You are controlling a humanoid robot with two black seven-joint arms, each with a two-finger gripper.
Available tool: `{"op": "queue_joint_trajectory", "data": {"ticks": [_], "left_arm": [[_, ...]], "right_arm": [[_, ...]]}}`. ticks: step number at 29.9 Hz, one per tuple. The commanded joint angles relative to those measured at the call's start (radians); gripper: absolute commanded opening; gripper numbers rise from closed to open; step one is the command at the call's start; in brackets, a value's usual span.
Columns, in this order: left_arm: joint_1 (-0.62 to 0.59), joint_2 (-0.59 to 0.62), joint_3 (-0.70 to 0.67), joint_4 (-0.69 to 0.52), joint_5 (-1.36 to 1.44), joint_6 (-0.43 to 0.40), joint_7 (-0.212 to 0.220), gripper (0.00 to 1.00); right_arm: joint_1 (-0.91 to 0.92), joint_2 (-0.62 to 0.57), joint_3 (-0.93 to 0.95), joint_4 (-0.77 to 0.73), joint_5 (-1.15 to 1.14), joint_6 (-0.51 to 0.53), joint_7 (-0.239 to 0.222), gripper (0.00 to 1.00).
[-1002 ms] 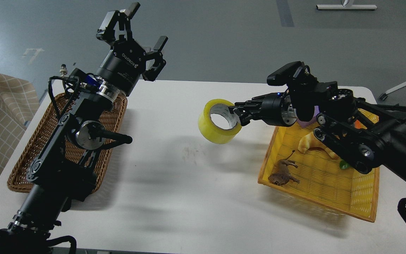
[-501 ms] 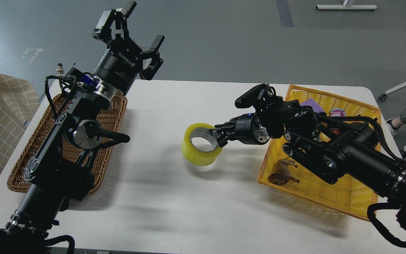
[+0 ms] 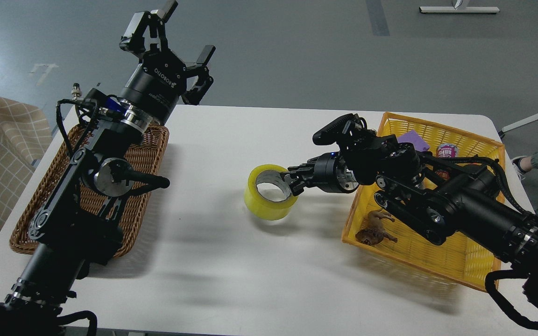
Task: Place and transfer tape with both arms
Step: 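Carry the tape roll toward the table center and lower it, then release the tape roll and raise the right arm away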
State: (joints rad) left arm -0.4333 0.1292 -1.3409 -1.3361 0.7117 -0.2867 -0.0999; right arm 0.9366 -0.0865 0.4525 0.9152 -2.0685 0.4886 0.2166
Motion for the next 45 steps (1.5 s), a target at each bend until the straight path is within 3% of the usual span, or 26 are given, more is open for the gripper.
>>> {"op": "queue_joint_trajectory", "data": {"ticks": [1,21,22,25,30,33,35,37,39,45], "left_arm": [[0.007,0.003,-0.001,0.0,0.0,0.0,0.0,0.98],[0.027,0.013,-0.024,-0.003,0.0,0.001,0.0,0.98],[0.027,0.013,-0.023,-0.003,0.0,0.001,0.0,0.98],[0.027,0.013,-0.024,-0.003,0.0,0.001,0.0,0.98],[0.027,0.015,-0.037,-0.003,0.0,0.001,0.0,0.98],[0.027,0.015,-0.04,-0.003,-0.001,0.001,0.0,0.98],[0.027,0.015,-0.04,-0.003,0.0,0.001,0.0,0.98],[0.027,0.015,-0.046,-0.003,0.0,0.001,0.0,0.98],[0.027,0.018,-0.049,-0.003,0.0,0.001,0.0,0.98],[0.027,0.046,-0.047,-0.003,-0.003,0.001,0.0,0.98]], "right_arm": [[-0.001,0.002,0.002,0.001,0.001,0.0,0.0,0.1],[-0.027,0.019,-0.002,-0.042,0.001,0.0,-0.039,0.14],[-0.027,0.019,0.0,-0.042,0.001,0.0,-0.039,0.16],[-0.029,0.022,0.003,-0.041,0.002,0.0,-0.04,0.42],[-0.03,0.022,0.002,-0.042,0.002,0.0,-0.04,0.45],[-0.032,0.022,0.003,-0.042,0.004,0.0,-0.04,0.55],[-0.032,0.024,0.006,-0.042,0.004,0.0,-0.04,0.57],[-0.024,0.024,0.02,-0.042,0.005,-0.01,-0.04,0.8],[-0.019,0.021,0.052,-0.036,0.016,-0.103,-0.04,0.96],[-0.028,-0.05,0.201,0.033,0.019,-0.222,-0.027,1.0]]}}
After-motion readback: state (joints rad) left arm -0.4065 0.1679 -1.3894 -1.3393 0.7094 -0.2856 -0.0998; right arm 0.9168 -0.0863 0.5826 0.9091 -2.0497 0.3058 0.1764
